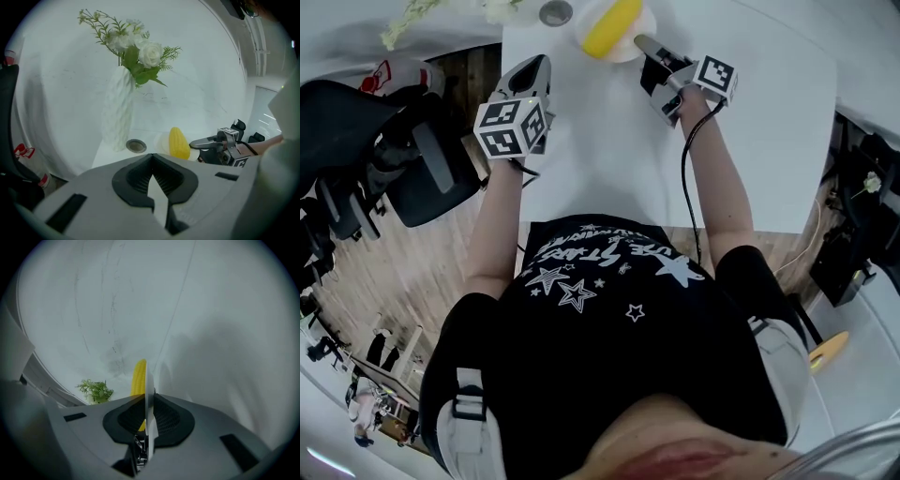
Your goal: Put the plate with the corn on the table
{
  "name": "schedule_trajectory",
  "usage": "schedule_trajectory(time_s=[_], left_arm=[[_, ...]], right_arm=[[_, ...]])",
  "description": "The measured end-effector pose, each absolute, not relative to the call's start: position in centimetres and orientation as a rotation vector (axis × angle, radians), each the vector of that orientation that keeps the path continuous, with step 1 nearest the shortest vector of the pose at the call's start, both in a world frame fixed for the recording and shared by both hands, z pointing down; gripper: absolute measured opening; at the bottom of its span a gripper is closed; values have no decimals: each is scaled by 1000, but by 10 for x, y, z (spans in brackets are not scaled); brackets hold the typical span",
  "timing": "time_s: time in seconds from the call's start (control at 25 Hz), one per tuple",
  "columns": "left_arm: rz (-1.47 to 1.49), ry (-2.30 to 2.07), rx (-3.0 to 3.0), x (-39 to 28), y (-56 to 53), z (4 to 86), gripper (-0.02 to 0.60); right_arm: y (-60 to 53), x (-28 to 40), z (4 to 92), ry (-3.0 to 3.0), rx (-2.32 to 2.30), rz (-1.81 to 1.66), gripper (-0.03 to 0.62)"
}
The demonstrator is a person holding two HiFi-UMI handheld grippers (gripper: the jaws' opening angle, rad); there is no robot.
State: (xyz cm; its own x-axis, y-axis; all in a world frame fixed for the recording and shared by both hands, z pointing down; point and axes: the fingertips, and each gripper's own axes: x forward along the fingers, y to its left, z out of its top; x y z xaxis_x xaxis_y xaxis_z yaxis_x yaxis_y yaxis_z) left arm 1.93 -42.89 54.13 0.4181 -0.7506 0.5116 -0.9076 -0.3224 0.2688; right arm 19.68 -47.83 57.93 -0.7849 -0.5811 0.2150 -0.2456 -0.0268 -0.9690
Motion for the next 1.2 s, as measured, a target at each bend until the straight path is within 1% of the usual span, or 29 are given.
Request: schedule_trajectory(time_s=[0.36,1.2], left_arm=[[392,-1389,2150,20,-435,546,5],[363,-1374,2135,27,-433,545,5]], right_arm=[[-491,190,587,1959,-903,-1927,40],[-498,198,593,1891,-1078,-2004,31]])
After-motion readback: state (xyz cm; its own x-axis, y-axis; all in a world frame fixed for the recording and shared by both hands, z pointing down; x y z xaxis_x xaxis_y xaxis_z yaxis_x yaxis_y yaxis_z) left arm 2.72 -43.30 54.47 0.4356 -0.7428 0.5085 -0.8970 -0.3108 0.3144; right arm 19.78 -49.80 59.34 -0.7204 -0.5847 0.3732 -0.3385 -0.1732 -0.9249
